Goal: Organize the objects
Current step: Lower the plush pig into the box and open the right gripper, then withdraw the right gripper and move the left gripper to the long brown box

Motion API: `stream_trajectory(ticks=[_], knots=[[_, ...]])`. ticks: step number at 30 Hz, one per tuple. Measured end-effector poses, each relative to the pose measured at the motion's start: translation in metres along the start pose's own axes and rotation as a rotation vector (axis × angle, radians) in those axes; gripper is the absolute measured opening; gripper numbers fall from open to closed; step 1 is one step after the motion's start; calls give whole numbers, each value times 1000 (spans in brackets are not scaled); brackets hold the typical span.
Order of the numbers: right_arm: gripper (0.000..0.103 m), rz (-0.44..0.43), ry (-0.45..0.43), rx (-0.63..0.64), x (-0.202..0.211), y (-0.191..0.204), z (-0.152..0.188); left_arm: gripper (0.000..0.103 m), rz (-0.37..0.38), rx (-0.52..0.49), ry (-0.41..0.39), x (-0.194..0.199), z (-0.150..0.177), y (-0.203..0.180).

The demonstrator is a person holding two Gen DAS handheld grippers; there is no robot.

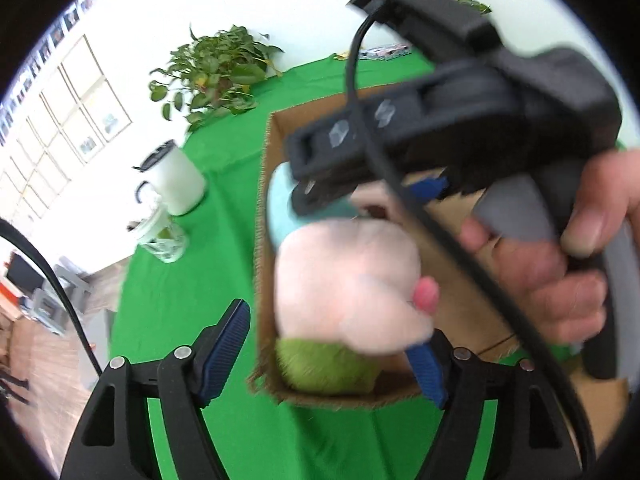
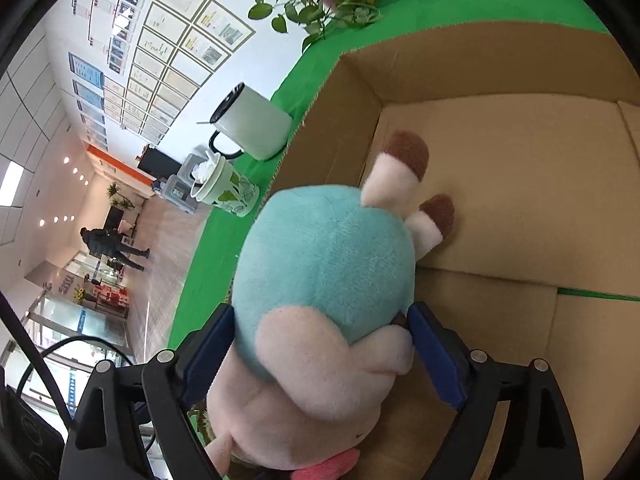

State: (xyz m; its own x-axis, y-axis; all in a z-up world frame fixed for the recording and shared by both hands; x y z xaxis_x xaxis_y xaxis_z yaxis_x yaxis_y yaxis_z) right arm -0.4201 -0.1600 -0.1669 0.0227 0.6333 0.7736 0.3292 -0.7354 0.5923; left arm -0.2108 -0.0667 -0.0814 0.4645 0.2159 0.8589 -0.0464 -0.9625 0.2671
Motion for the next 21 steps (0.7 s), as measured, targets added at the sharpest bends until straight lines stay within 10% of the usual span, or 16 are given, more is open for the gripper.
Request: stream_trajectory(ticks=[8, 14, 21], knots=[[89, -12, -97, 24, 83, 14, 46, 75, 27, 89, -68, 43, 24, 21], [89, 230, -271, 108, 179, 16, 127, 76, 16, 213, -165, 88, 39, 47], [90, 437, -443, 108, 292, 18, 269, 78, 217, 306, -323, 142, 50, 29]])
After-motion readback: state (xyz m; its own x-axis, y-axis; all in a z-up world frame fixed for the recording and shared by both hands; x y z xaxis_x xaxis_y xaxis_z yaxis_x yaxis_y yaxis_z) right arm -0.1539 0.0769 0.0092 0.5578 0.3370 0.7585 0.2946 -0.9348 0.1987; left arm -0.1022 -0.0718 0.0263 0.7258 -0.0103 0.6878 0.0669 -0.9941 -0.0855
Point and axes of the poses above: each gripper's, at about its wrist camera, not at the fingertips, and x roughly against the way its jaws point, y to its left, z to its underside, the point moved 8 cm from there along -x, roughly the way its jaws point, and after that the axes turned 11 degrees about y, right-handed, at the moved point
